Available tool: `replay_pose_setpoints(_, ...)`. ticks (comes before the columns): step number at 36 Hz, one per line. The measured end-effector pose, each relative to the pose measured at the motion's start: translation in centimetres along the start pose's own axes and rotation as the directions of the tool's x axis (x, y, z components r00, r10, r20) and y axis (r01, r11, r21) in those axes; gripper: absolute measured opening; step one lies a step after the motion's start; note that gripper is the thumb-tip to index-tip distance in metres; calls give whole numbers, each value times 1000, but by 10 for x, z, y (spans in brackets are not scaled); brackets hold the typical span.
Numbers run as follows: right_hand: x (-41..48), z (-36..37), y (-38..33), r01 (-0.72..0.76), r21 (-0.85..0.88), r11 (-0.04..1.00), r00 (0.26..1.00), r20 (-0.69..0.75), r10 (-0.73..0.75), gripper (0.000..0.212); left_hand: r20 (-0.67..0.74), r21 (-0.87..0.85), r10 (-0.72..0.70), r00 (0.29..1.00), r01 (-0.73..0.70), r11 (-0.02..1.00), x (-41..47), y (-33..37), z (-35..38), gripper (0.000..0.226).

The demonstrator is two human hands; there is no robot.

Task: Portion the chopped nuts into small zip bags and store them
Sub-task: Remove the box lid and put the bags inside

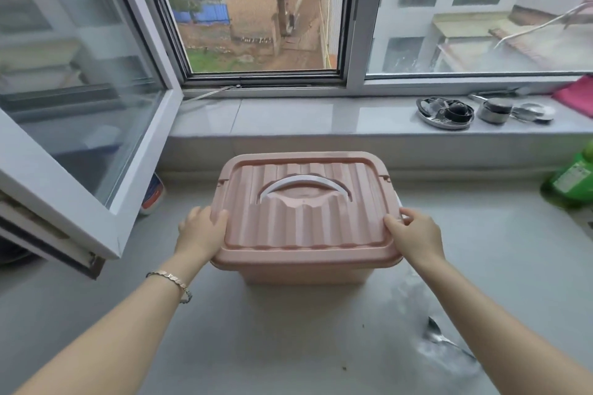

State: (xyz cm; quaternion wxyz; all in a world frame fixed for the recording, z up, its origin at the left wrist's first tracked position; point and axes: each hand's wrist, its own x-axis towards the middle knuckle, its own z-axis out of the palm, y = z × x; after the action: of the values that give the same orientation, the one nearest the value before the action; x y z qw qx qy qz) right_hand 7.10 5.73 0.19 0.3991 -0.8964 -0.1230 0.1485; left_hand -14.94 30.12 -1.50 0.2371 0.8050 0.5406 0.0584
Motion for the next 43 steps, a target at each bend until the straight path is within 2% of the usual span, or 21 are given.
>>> replay_pose_setpoints(7, 8, -1, -7, -93, 109, 990, 995, 37, 90, 16, 80, -200, -32, 996, 47, 979, 4, 8, -2, 36)
replay_pose_setpoints(11, 15, 2, -5, -154, 106, 982, 987, 65, 148, 39, 60, -322, -38, 997, 55, 945, -1, 10, 1, 35)
replay_pose_setpoints(13, 16, 3, -2, -169, 121, 978, 984, 79, 160, 40, 12, -361, -42, 999, 44, 932, -5, 12, 4, 38)
replay_pose_setpoints(16, 10, 5, 0, -176, 228, 958, 983, 93, 158, 37, -151, -374, -71, 986, 10, 927, -13, 15, 7, 50)
replay_pose_setpoints(18, 5, 9, 4, -110, 230, 967, 994, 15, 110, 40, -228, -381, -106, 968, 11, 925, -17, 16, 7, 60)
replay_pose_setpoints(21, -1, 15, 8, 20, 204, 979, 992, -129, 7, 49, -255, -404, -161, 953, 46, 914, -18, 17, 8, 64)
replay_pose_setpoints(22, -2, 15, 8, 52, 191, 980, 989, -148, -24, 48, -262, -400, -167, 950, 51, 915, -19, 18, 9, 62)
replay_pose_setpoints(23, -1, 16, 8, 94, 169, 981, 985, -160, -67, 39, -271, -389, -169, 948, 52, 920, -19, 18, 9, 59)
replay_pose_setpoints(24, 0, 17, 9, 114, 136, 984, 982, -165, -91, 18, -281, -372, -163, 946, 49, 927, -19, 19, 9, 53)
replay_pose_setpoints(25, 0, 17, 8, 132, 108, 985, 978, -174, -112, 7, -297, -349, -149, 943, 38, 936, -19, 19, 10, 43)
replay_pose_setpoints(26, 3, 19, 10, 145, 81, 986, 974, -187, -128, 21, -311, -325, -131, 941, 24, 945, -20, 19, 10, 32)
replay_pose_setpoints(28, 4, 20, 13, 157, 43, 987, 969, -199, -146, 23, -329, -293, -99, 939, -2, 956, -19, 18, 11, 21)
replay_pose_setpoints(31, 4, 20, 11, 178, 2, 984, 965, -198, -174, 22, -346, -265, -81, 935, -14, 964, -18, 16, 12, 24)
replay_pose_setpoints(34, 2, 19, 8, 202, -18, 979, 961, -187, -202, 11, -371, -259, -56, 927, -45, 965, -18, 17, 12, 22)
replay_pose_setpoints(39, 5, 19, 8, 210, -111, 971, 963, -149, -225, 18, -402, -171, 7, 916, -82, 982, -19, 17, 14, 20)
replay_pose_setpoints(41, 7, 17, 8, 200, -175, 964, 967, -123, -223, 18, -387, -78, 34, 921, -69, 995, -19, 18, 13, 20)
replay_pose_setpoints(43, 7, 13, 5, 193, -234, 953, 972, -91, -219, 20, -318, 109, 88, 944, -55, 993, -19, 23, 7, 21)
